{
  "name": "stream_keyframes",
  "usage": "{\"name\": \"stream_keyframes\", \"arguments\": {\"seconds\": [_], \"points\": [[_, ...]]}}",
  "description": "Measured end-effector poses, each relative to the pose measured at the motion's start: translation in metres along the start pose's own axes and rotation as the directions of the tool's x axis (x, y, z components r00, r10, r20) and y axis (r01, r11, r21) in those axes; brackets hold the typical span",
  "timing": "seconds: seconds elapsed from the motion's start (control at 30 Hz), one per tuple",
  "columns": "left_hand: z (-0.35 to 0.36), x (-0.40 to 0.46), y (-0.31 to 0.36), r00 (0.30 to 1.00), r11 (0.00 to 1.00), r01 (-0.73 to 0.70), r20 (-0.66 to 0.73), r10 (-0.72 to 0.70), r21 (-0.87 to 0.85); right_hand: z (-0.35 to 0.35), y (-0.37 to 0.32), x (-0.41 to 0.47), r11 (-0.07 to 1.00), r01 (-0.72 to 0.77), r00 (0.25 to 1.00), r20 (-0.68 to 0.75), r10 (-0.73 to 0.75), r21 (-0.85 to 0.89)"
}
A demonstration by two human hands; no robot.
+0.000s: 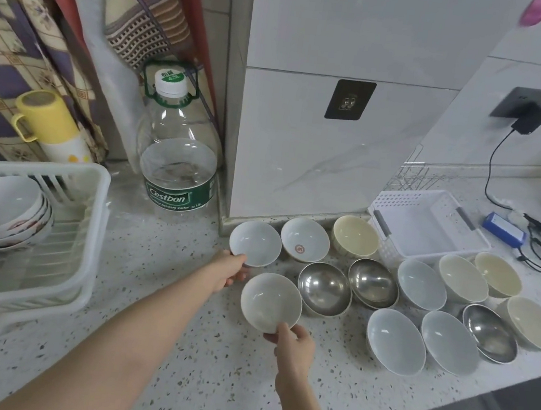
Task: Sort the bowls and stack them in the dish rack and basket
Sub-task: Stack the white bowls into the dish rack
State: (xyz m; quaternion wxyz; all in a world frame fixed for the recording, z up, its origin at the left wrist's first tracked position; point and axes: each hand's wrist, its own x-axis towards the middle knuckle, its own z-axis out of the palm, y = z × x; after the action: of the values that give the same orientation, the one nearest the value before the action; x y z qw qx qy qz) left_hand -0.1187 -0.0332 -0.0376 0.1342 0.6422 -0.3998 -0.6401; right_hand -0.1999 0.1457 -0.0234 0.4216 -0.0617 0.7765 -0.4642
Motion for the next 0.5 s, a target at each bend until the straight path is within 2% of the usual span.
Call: {"name": "stream_keyframes", "arguments": {"seconds": [0.1,0.27,0.5], "points": [[0.000,-0.001,0.000,0.999,0.998,0.000,-0.053,-0.003,-0.059,-0.007,0.005,-0.007,1.000,0.009,1.000,-0.009,-0.009,0.013],[-0.023,-0.011,-0.005,0.992,0.999,0.002,-0.127,-0.009,-0.054,-0.014,0.010,-0.021,0.997,0.059,0.998,-0.042,-0.057,0.049],[-0.082,-0.060,-0.005,0.991,0.992,-0.116,-0.077,0.113,-0.039,0.000,0.006,-0.041,0.995,0.083,0.996,-0.031,-0.082,0.050]]}}
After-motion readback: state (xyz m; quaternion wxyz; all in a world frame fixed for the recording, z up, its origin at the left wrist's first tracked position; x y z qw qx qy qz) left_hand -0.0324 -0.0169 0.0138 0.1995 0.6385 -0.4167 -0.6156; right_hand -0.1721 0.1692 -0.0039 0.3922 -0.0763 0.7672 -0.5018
